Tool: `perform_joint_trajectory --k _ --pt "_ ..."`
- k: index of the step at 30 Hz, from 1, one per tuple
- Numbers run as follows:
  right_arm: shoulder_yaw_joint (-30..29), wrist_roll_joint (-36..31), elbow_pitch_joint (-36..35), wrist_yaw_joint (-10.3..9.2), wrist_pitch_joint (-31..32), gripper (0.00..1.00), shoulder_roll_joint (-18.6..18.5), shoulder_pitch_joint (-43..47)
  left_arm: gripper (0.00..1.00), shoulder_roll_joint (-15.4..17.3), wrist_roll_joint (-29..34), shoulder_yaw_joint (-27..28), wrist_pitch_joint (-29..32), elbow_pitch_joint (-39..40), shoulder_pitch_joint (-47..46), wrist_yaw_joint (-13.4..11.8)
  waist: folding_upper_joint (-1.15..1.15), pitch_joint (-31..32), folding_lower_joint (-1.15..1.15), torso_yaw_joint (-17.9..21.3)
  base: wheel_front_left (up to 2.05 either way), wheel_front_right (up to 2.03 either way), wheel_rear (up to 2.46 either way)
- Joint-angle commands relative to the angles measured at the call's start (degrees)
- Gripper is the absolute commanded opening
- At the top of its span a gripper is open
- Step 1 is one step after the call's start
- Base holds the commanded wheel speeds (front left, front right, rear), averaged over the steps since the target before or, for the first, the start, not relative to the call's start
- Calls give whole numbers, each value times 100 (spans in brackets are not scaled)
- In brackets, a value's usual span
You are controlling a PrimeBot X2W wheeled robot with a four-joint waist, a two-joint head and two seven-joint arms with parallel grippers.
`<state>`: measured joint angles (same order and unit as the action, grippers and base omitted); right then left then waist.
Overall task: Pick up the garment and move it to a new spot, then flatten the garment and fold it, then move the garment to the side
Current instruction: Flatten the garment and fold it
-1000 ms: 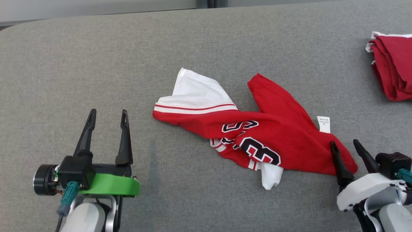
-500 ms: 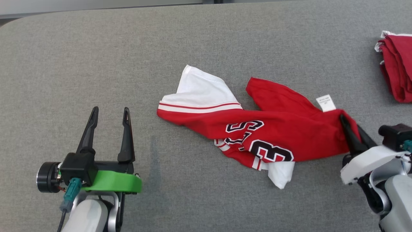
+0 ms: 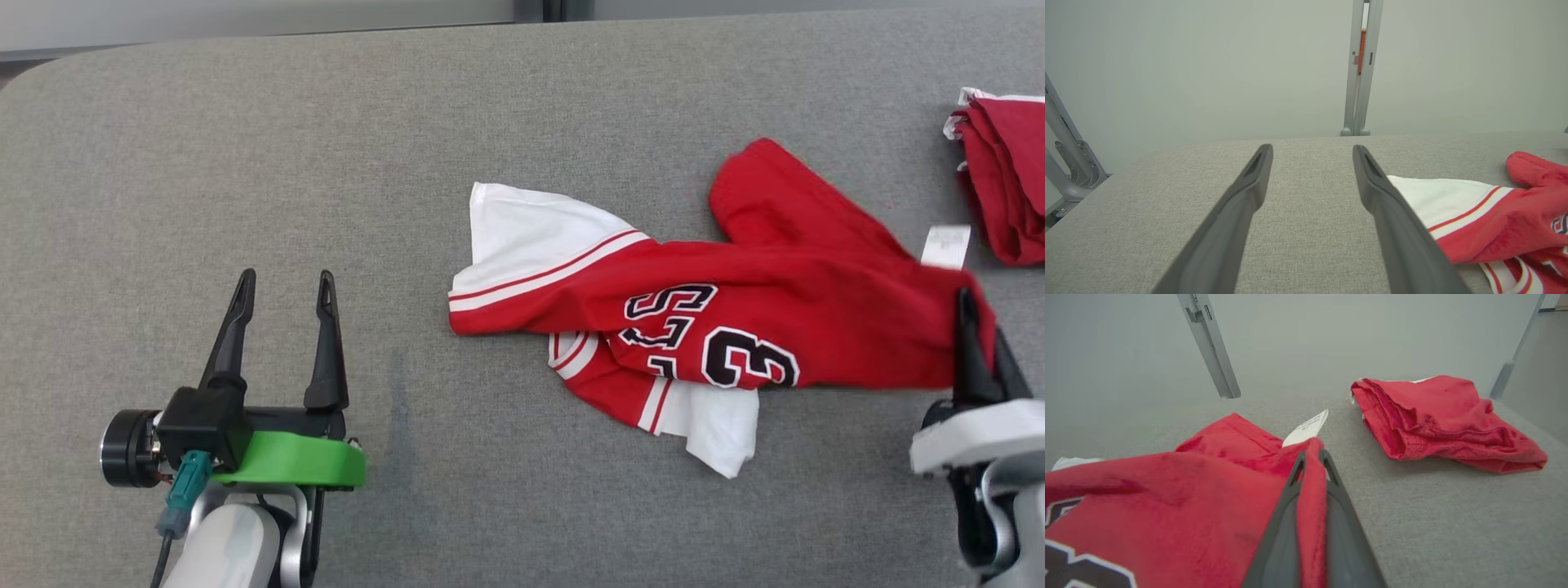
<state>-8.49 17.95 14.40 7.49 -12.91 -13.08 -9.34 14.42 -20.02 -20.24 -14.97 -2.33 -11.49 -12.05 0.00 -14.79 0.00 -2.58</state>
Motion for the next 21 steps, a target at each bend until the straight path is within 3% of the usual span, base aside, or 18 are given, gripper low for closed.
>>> perform_joint_trajectory --k 1,7,10,11,12,21 --pt "-88 47 142 0 -10 0 164 241 100 -14 70 30 -26 -5 -4 26 0 1 0 4 0 0 0" --pt "-445 224 870 0 -129 0 729 973 100 -49 80 55 -23 -38 53 61 0 46 0 31 0 0 0" --pt "-336 354 1073 0 -156 0 891 1110 100 -47 96 77 -23 -53 64 83 0 66 0 54 0 0 0" --pt "-265 350 1057 1 -172 17 919 1102 100 -41 101 84 -23 -55 69 81 0 72 0 70 0 0 0" --pt "-195 360 970 1 -191 100 942 1055 100 -36 104 94 -24 -56 80 76 0 85 0 90 0 0 0" --pt "263 -255 -782 0 -217 100 677 837 100 25 95 122 -24 -105 224 39 0 300 0 200 0 0 0"
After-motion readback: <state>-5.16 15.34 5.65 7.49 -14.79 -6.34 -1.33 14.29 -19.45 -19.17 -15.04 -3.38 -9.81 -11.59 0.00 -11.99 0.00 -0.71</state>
